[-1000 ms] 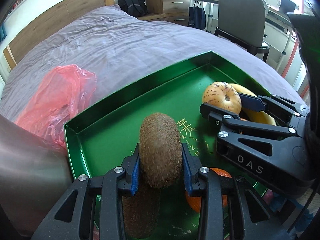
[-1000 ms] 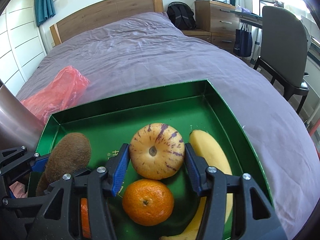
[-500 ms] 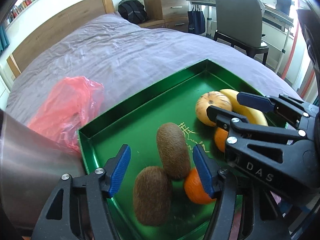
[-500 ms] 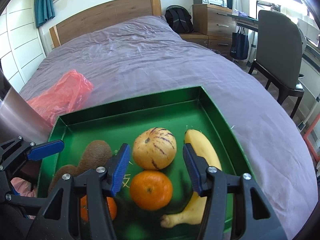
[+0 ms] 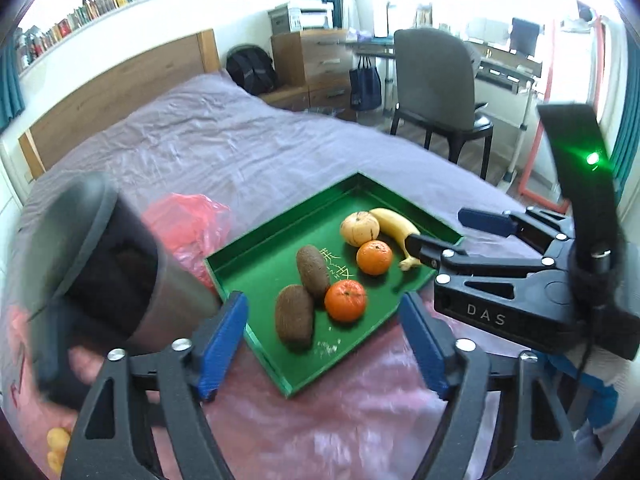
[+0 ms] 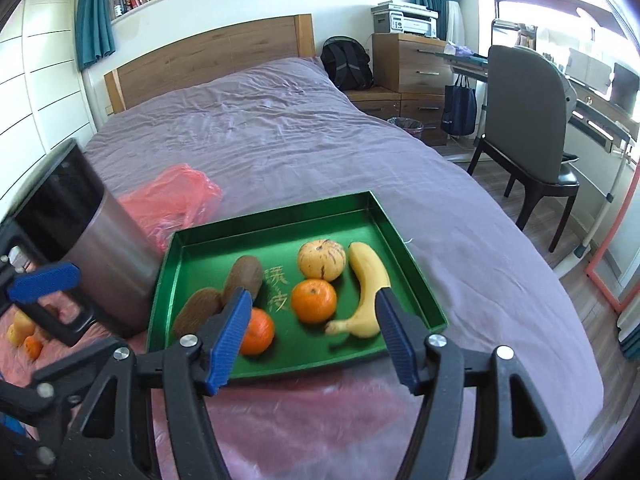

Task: Organize fruits
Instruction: 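Withdraw both tools from the tray back over the remaining fruit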

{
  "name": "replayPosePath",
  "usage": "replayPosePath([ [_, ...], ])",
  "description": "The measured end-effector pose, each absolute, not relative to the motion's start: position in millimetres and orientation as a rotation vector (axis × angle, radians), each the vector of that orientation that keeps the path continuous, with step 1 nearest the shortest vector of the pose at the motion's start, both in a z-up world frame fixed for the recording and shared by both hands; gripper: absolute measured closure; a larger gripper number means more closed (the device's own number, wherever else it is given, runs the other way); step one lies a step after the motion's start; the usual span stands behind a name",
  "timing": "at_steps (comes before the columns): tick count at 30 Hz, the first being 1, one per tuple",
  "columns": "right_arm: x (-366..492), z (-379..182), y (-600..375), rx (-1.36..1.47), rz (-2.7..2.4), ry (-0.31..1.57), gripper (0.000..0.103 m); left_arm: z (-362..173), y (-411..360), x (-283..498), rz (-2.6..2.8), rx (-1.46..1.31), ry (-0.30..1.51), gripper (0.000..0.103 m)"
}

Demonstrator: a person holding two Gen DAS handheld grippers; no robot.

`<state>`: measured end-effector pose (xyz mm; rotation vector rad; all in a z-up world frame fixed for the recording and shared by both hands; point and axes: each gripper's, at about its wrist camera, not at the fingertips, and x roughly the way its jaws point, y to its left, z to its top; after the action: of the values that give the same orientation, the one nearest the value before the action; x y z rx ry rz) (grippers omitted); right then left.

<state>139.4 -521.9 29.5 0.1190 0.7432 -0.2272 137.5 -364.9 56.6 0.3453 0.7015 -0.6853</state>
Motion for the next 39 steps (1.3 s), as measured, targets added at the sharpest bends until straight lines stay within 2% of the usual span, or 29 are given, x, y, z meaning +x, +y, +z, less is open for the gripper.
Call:
replayPosePath([
  [6, 102.2, 50.9, -479.4, 0.09, -0.169, 0.741, 0.004, 80.5, -310.1, 105.2, -0.668, 0.335, 0.675, 0.029],
  [13, 70.2, 58.9, -420.6, 0.071, -0.068, 0.756, 0.004, 82.1, -237.9, 76.7, -0.6, 0.329, 0.67, 0.029],
  [39, 70.7, 56.8, -229.1, -0.078, 0.153, 0.856, 0.004, 29.0, -4.1, 57.6, -0.318, 0.152, 0.75, 0.029],
])
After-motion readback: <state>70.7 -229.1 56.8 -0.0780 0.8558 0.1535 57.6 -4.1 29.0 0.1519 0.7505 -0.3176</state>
